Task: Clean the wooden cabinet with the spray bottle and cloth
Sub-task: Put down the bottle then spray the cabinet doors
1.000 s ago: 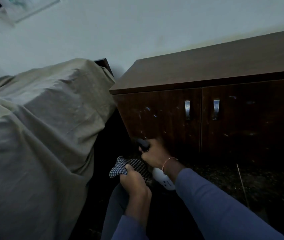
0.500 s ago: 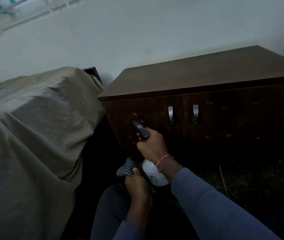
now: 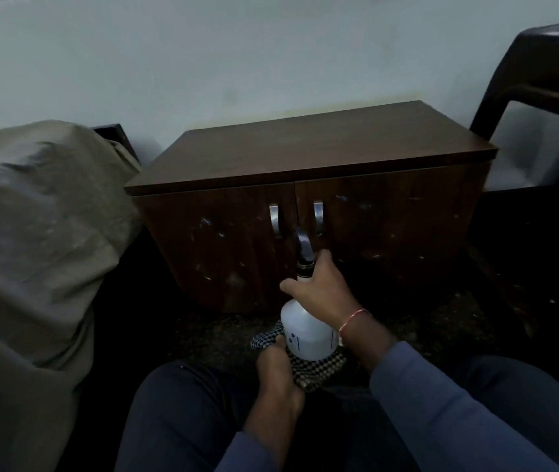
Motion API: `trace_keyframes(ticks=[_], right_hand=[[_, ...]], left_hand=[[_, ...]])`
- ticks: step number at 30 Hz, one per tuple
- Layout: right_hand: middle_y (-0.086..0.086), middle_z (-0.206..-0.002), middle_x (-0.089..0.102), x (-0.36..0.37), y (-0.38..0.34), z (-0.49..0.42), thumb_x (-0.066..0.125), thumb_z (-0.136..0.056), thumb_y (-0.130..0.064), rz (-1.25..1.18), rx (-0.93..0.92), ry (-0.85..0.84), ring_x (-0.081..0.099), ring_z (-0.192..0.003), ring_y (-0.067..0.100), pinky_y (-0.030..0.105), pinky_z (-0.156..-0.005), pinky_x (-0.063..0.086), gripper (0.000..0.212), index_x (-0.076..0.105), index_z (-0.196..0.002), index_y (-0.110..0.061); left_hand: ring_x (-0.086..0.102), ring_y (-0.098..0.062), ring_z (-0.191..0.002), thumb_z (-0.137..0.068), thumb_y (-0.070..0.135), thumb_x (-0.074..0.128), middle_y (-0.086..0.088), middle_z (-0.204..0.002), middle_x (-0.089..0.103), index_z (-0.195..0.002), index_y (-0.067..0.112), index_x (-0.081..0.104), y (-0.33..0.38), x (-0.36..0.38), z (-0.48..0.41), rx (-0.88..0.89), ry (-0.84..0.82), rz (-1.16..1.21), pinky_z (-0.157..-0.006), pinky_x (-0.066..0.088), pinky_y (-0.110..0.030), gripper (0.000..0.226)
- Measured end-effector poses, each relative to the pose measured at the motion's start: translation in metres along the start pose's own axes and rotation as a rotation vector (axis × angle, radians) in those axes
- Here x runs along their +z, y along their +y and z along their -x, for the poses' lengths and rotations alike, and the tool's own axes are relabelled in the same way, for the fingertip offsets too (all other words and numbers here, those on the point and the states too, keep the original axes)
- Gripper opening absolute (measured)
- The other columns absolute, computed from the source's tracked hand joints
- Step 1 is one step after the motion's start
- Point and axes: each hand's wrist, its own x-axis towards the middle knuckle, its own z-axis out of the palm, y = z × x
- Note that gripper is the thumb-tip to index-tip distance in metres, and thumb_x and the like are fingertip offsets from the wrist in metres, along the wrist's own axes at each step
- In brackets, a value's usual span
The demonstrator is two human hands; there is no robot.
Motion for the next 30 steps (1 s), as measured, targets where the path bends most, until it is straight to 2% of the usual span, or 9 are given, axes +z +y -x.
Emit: trace_keyframes(ticks=[4, 7, 10, 14, 20, 25, 28, 30], right_hand=[[-0.003, -0.1, 0.056, -0.034, -0.003, 0.013, 0.062, -0.09, -0.016, 0.098, -0.036, -0.1, 0.057, -0.088, 0.008, 0.019, -0.063, 0.043, 0.034, 0.041, -0.117, -0.019], [-0.003, -0.105, 0.06, -0.062, -0.014, 0.013, 0.067, -0.088, -0.017, 0.13, -0.084, -0.03, 0.058, -0.097, 0.01, 0.023, -0.075, 0.048, 0.033, 0.05, -0.117, -0.018], [-0.006, -0.105, 0.063, -0.097, -0.037, 0.01, 0.075, -0.082, -0.019, 0.15, -0.099, 0.093, 0.061, -0.1, 0.013, 0.035, -0.087, 0.052, 0.034, 0.055, -0.109, -0.022], [-0.003, -0.103, 0.067, -0.148, -0.081, 0.01, 0.082, -0.074, -0.025, 0.322, -0.202, 0.3, 0.063, -0.099, 0.019, 0.039, -0.086, 0.052, 0.038, 0.058, -0.102, -0.024], [-0.001, -0.091, 0.07, -0.23, -0.166, 0.017, 0.086, -0.068, -0.031, 0.453, -0.356, 0.55, 0.067, -0.087, 0.018, 0.039, -0.082, 0.055, 0.039, 0.063, -0.096, -0.016], [0.003, -0.093, 0.071, -0.308, -0.237, 0.025, 0.085, -0.067, -0.035, 0.51, -0.467, 0.734, 0.068, -0.087, 0.018, 0.036, -0.082, 0.056, 0.042, 0.072, -0.098, -0.011], [0.007, -0.093, 0.071, -0.366, -0.272, 0.024, 0.085, -0.067, -0.039, 0.504, -0.48, 0.898, 0.068, -0.085, 0.022, 0.038, -0.08, 0.057, 0.048, 0.071, -0.097, -0.005], [0.008, -0.096, 0.071, -0.4, -0.286, 0.023, 0.084, -0.067, -0.041, 0.528, -0.477, 1.001, 0.068, -0.088, 0.023, 0.036, -0.081, 0.056, 0.052, 0.07, -0.101, -0.004]], left_hand=[[0.067, -0.042, -0.099, -0.101, 0.02, 0.042, -0.024, -0.106, 0.071, -0.108, 0.0, 0.069, -0.007, 0.015, 0.005, -0.016, -0.039, -0.032, -0.079, 0.057, -0.051, 0.035], [0.068, -0.041, -0.097, -0.103, 0.024, 0.041, -0.021, -0.106, 0.072, -0.11, 0.004, 0.069, -0.01, 0.033, 0.007, 0.03, -0.066, -0.089, -0.078, 0.058, -0.052, 0.035], [0.069, -0.039, -0.098, -0.103, 0.023, 0.042, -0.018, -0.108, 0.072, -0.118, 0.008, 0.065, -0.009, 0.056, 0.013, 0.12, -0.1, -0.157, -0.086, 0.054, -0.061, 0.031], [0.068, -0.038, -0.097, -0.103, 0.021, 0.043, -0.017, -0.108, 0.071, -0.118, 0.008, 0.061, 0.001, 0.104, 0.044, 0.192, -0.225, -0.181, -0.086, 0.054, -0.06, 0.026], [0.07, -0.037, -0.093, -0.101, 0.02, 0.048, -0.014, -0.108, 0.07, -0.123, 0.011, 0.058, 0.027, 0.195, 0.104, 0.285, -0.458, -0.131, -0.081, 0.056, -0.061, 0.026], [0.071, -0.038, -0.089, -0.091, -0.002, 0.054, -0.02, -0.102, 0.071, -0.104, 0.006, 0.063, 0.044, 0.275, 0.167, 0.418, -0.692, -0.103, -0.08, 0.054, -0.065, 0.017], [0.071, -0.03, -0.083, -0.091, -0.002, 0.055, -0.011, -0.091, 0.07, -0.093, 0.014, 0.061, 0.048, 0.317, 0.202, 0.554, -0.783, -0.165, -0.077, 0.058, -0.058, 0.017], [0.071, -0.033, -0.086, -0.091, -0.002, 0.054, -0.01, -0.091, 0.069, -0.09, 0.015, 0.06, 0.048, 0.337, 0.221, 0.585, -0.865, -0.195, -0.077, 0.058, -0.058, 0.018]])
